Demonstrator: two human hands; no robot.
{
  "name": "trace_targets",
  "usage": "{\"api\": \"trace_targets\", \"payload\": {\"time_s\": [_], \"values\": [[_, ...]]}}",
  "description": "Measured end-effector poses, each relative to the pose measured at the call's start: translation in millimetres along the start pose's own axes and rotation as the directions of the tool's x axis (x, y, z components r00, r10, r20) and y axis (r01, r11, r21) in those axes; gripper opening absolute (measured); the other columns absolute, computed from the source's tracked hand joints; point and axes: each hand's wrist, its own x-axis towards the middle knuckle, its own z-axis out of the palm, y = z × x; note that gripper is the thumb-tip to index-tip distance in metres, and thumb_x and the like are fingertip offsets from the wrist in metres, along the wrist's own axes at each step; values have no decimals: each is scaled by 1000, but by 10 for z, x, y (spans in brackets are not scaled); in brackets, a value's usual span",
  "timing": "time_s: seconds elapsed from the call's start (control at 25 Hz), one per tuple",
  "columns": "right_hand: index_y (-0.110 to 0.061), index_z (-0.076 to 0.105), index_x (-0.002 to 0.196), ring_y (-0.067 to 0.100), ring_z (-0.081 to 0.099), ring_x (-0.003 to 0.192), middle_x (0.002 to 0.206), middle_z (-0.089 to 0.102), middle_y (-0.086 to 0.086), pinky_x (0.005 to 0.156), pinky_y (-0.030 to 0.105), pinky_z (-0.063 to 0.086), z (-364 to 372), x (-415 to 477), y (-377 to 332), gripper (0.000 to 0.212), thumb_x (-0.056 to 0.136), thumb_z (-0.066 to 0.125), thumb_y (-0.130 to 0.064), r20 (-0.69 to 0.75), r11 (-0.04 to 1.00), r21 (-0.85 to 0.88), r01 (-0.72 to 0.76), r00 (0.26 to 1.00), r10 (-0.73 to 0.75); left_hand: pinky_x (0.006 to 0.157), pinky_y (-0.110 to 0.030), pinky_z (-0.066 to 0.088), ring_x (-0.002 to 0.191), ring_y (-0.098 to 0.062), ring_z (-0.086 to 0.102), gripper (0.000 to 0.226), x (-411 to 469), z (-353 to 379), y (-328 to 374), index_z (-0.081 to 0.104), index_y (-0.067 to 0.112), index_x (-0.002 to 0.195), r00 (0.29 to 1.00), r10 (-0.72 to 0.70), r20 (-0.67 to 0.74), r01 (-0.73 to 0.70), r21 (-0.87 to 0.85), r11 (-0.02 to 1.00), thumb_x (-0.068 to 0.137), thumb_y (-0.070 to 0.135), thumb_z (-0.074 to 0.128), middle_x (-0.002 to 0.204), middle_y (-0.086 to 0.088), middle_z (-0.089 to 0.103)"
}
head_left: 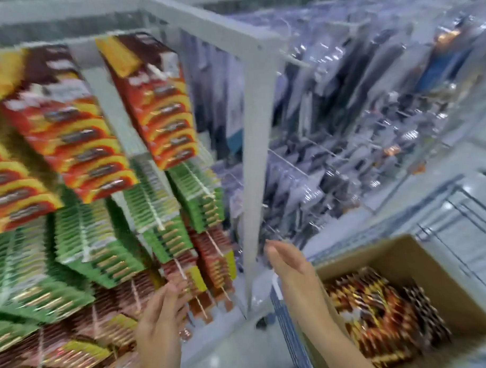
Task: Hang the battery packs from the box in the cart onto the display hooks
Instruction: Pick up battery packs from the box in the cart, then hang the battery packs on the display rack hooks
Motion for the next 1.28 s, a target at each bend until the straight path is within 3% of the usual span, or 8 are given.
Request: {"api": "trace_targets", "payload": {"time_s": [0.08,0.2,0.4,0.52,0.76,0.96,1.12,1.28], "values": [[-28,71,118,-11,65,102,112,75,-15,81,11,47,-383,-35,238,22,99,65,-36,-93,997,6,-75,993,75,81,-32,59,102,-32,71,17,-86,290,-286,72,9,108,995,-49,90,48,14,999,104,13,56,95,2,81],[-25,70,111,-4,66,102,114,73,-7,77,7,46,-1017,-51,564,12,102,62,-26,-270,988,11,-155,951,152,81,-36,54,97,-32,70,18,-244,795,-696,74,13,100,964,-143,224,121,111,986,103,7,57,92,-2,81],[-26,60,130,5,60,112,125,64,-11,90,23,43,-1954,-110,1011,35,102,58,-46,-379,938,6,-346,868,322,84,-31,54,95,-20,73,19,-660,1685,-1171,76,14,105,863,-296,410,161,331,930,104,19,58,93,7,80],[-24,59,127,11,58,108,121,63,-7,90,26,39,-2428,-64,1206,32,103,57,-44,-428,893,49,-448,798,424,87,-29,55,99,-16,74,22,-832,2189,-1442,76,16,111,815,-375,442,170,436,884,105,26,57,103,8,79],[-20,62,130,15,57,117,128,64,-3,100,30,41,-3139,54,1479,34,103,59,-40,-454,826,117,-551,711,538,93,-38,58,104,-30,73,31,-763,3345,-2227,63,-2,131,728,-624,285,439,505,743,107,17,56,115,-14,74],[-26,65,119,9,60,110,116,65,-12,92,27,43,-3472,147,1601,23,101,61,-40,-453,809,143,-570,689,566,108,-44,51,126,-39,62,46,-349,4061,-2883,45,-6,147,604,-795,59,716,397,574,109,19,47,140,-28,59],[-32,65,114,-8,54,101,112,63,-20,78,11,40,-3575,165,1722,15,101,61,-40,-442,794,144,-591,679,586,104,-42,52,127,-37,61,52,-101,4289,-3316,42,-5,149,556,-830,-43,790,336,512,108,26,53,139,-28,58],[-34,65,116,-8,55,101,110,62,-24,80,11,41,-3593,177,1804,17,101,59,-42,-418,763,141,-630,661,623,96,-34,56,125,-32,64,46,108,4370,-3622,46,-4,147,533,-845,-39,819,274,504,110,23,48,145,-21,58]]}}
